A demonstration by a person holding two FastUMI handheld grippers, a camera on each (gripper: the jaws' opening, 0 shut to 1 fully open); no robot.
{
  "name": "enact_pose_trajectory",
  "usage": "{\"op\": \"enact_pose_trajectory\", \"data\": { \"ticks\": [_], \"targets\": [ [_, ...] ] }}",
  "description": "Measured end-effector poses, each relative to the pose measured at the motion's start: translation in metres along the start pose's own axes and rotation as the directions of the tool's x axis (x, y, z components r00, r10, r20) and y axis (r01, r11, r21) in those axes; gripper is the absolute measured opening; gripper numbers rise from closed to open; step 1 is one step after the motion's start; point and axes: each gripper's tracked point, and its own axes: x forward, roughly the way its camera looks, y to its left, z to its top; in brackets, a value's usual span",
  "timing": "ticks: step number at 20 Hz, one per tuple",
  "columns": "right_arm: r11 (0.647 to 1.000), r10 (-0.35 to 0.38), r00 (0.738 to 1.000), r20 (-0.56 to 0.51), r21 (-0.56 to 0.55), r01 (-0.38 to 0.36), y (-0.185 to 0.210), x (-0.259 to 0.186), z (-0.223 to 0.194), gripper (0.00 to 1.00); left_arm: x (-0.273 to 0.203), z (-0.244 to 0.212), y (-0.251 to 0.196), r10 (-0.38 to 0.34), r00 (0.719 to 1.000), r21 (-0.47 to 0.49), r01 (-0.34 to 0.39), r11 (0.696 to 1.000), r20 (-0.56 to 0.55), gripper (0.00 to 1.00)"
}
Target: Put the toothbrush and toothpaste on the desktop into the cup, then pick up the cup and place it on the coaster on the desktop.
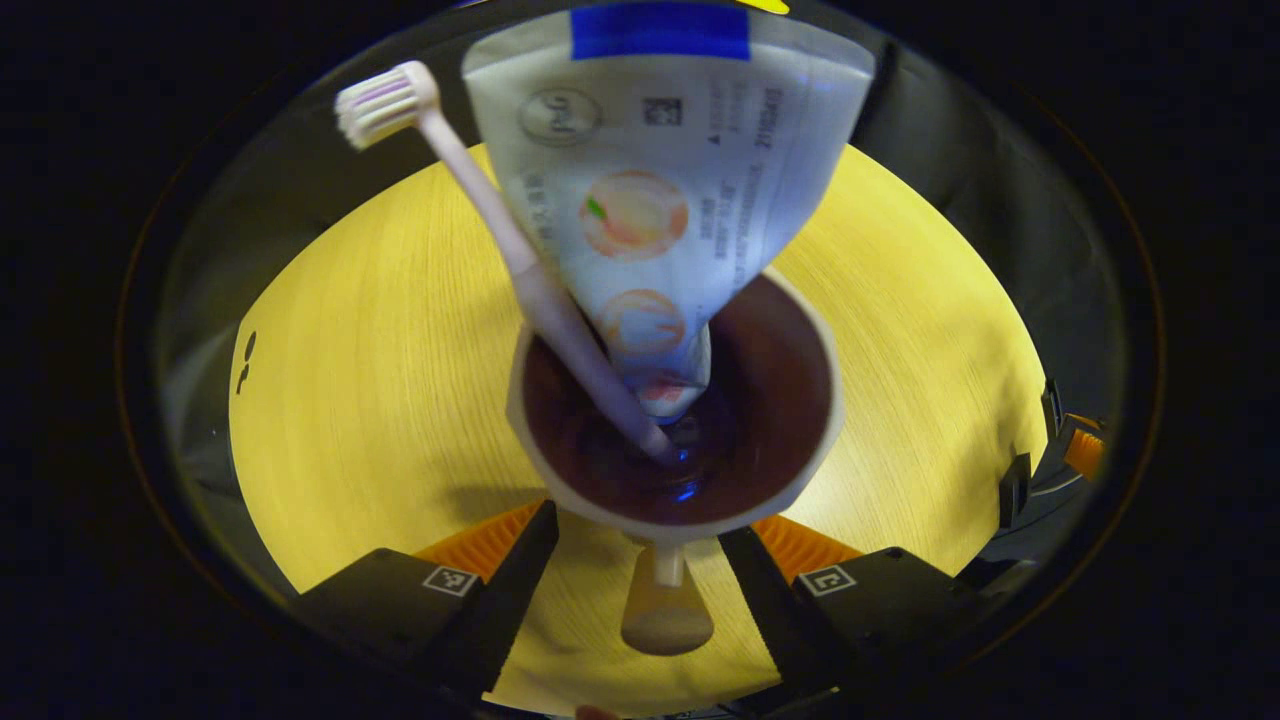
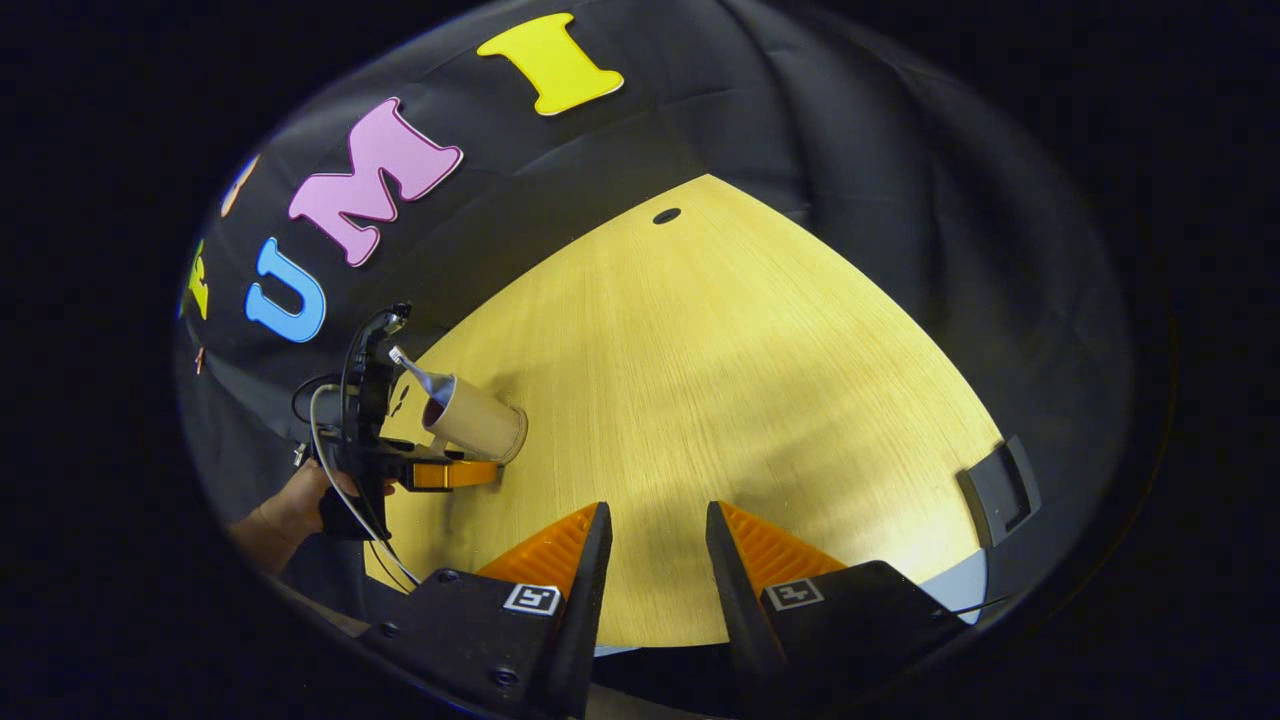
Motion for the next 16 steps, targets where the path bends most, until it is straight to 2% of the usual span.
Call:
{"op": "enact_pose_trajectory", "data": {
  "ticks": [5, 9, 14, 16],
  "targets": [
    [0.999, 0.028, 1.000, -0.015, -0.037, -0.028, 0.027, 0.007, -0.004, 0.59, -0.033, -0.016, 0.004, -0.014, 0.999, -0.047, 0.017, 0.999, 0.050, 1.00],
    [0.993, 0.066, 0.997, -0.042, -0.096, -0.070, 0.066, 0.016, -0.011, 0.59, -0.071, -0.026, 0.014, -0.015, 0.990, -0.087, 0.027, 0.996, 0.144, 1.00],
    [0.976, 0.126, 0.990, -0.064, -0.172, -0.135, 0.124, 0.024, -0.018, 0.59, -0.123, -0.039, 0.030, 0.001, 0.957, -0.153, 0.045, 0.987, 0.289, 1.00],
    [0.967, 0.148, 0.986, -0.075, -0.198, -0.160, 0.145, 0.023, -0.022, 0.63, -0.138, -0.048, 0.035, 0.001, 0.943, -0.184, 0.064, 0.981, 0.333, 0.99]
  ]
}}
